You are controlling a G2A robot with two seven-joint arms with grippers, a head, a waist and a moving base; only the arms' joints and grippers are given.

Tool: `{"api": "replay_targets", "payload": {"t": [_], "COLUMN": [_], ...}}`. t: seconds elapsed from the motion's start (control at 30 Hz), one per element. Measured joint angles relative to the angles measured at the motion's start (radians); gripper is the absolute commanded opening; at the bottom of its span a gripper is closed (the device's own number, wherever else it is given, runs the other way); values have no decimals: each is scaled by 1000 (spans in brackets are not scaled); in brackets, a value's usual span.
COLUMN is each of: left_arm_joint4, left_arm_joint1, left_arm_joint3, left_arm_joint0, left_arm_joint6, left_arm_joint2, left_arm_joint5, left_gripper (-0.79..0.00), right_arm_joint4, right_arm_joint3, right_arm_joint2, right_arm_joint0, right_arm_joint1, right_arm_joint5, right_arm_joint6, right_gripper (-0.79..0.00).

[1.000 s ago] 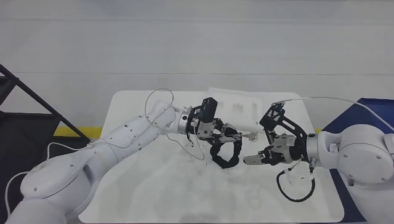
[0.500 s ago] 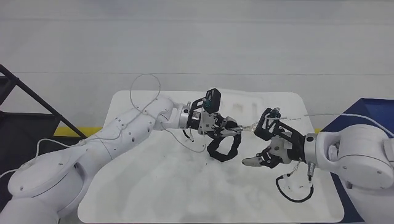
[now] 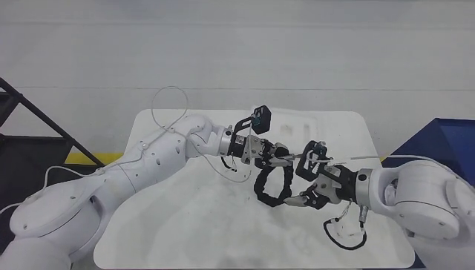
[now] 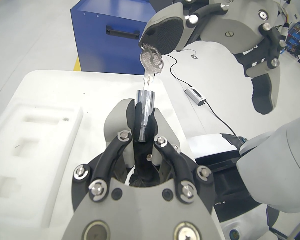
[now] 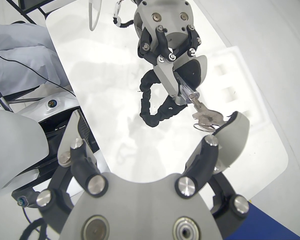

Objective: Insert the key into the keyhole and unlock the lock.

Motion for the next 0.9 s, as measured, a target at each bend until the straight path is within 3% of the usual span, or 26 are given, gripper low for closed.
{"api": "replay_targets", "payload": {"t": [0.2,0.4,0.5,0.77,0.83,0.87,0.9], "left_arm_joint4": [-8,-51,-92,-208,-238,-249,-261], "left_arm_joint1": [5,21,32,51,52,52,52], "left_arm_joint3": [-1,-27,-51,-107,-106,-101,-96], "left_arm_joint0": [-4,-11,-20,-45,-46,-47,-48], "left_arm_joint6": [-44,-127,-184,-329,-363,-374,-383], "left_arm_joint2": [0,0,0,0,0,0,0], "left_arm_joint5": [0,0,0,0,0,0,0], "left_gripper": [-785,-785,-785,-785,-785,-785,-785], "right_arm_joint4": [-7,-50,-91,-206,-250,-267,-290], "right_arm_joint3": [24,64,73,97,89,83,75], "right_arm_joint2": [49,71,60,59,53,50,47], "right_arm_joint0": [10,14,11,-13,-25,-29,-35], "right_arm_joint1": [7,19,23,23,23,23,23], "right_arm_joint5": [-29,-289,-357,-377,-371,-368,-362], "right_arm_joint6": [-3,-41,-84,-230,-244,-253,-266], "right_gripper": [0,0,0,0,-265,-339,-345]}}
